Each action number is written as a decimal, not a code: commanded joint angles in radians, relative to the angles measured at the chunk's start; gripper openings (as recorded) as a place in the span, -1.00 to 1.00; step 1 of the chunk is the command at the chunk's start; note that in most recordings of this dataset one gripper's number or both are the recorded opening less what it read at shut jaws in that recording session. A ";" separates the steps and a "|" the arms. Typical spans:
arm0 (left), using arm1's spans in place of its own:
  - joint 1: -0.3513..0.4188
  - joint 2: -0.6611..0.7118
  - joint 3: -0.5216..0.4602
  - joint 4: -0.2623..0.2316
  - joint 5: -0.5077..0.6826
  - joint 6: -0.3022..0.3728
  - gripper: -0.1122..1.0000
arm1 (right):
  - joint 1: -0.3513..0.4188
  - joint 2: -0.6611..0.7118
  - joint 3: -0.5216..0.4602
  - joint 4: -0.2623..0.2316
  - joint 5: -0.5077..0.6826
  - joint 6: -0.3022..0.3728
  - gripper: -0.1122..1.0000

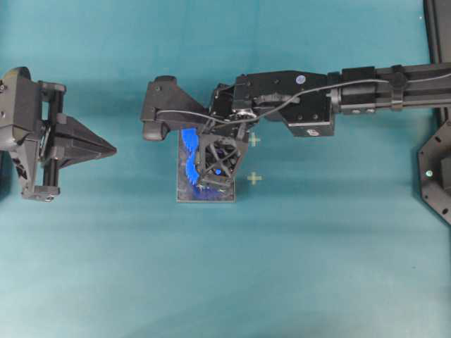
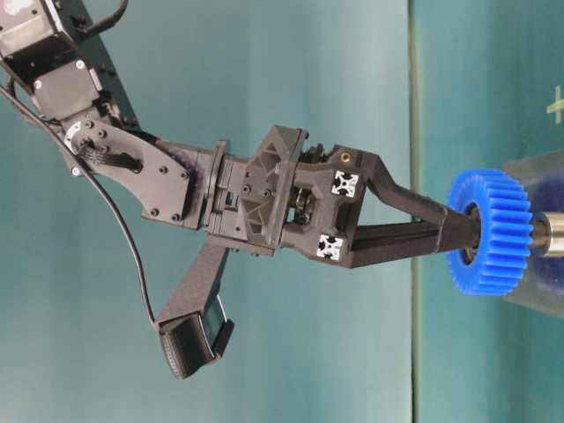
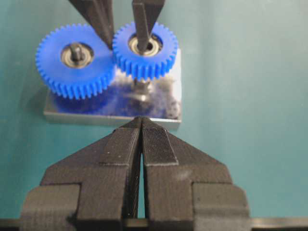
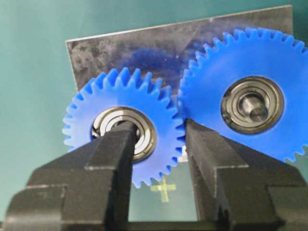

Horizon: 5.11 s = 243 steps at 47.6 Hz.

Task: Fit the small gear onto the shaft.

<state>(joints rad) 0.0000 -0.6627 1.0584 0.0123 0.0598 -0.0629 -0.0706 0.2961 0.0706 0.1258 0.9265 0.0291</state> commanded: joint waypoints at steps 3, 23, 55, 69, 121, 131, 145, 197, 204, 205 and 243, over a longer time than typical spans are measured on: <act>-0.002 -0.003 -0.012 0.003 -0.003 -0.002 -0.80 | 0.008 -0.012 -0.023 0.002 0.006 0.008 0.38; -0.002 -0.014 -0.015 0.003 -0.003 -0.017 -0.80 | 0.014 -0.025 -0.137 -0.002 0.064 0.005 -0.22; -0.002 -0.029 0.018 0.003 -0.006 -0.025 -0.80 | -0.044 0.044 -0.083 -0.031 0.071 0.054 -0.83; -0.002 -0.031 0.020 0.003 -0.009 -0.049 -0.80 | -0.025 -0.034 0.060 -0.038 0.057 0.123 -0.83; -0.002 -0.038 0.012 0.002 -0.009 -0.049 -0.80 | 0.002 -0.005 -0.011 -0.078 0.049 0.216 -0.83; -0.012 -0.040 -0.005 0.002 -0.002 -0.051 -0.80 | 0.074 -0.086 0.078 -0.067 0.061 0.336 -0.83; -0.014 -0.038 0.003 0.003 0.000 -0.051 -0.80 | 0.095 -0.143 0.052 -0.110 0.029 0.394 -0.83; -0.015 -0.037 0.005 0.003 -0.002 -0.064 -0.80 | 0.123 -0.103 0.127 -0.129 -0.006 0.515 -0.83; -0.015 -0.035 0.002 0.003 -0.002 -0.064 -0.80 | 0.101 -0.091 0.092 -0.158 -0.051 0.520 -0.83; -0.017 -0.037 0.002 0.003 -0.002 -0.064 -0.80 | 0.095 -0.087 0.081 -0.164 -0.057 0.517 -0.83; -0.014 -0.041 0.009 0.003 -0.002 -0.066 -0.80 | 0.046 -0.003 -0.103 -0.195 0.011 0.407 -0.83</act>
<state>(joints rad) -0.0153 -0.7010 1.0815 0.0123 0.0644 -0.1289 -0.0337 0.3145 -0.0123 -0.0706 0.9357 0.4479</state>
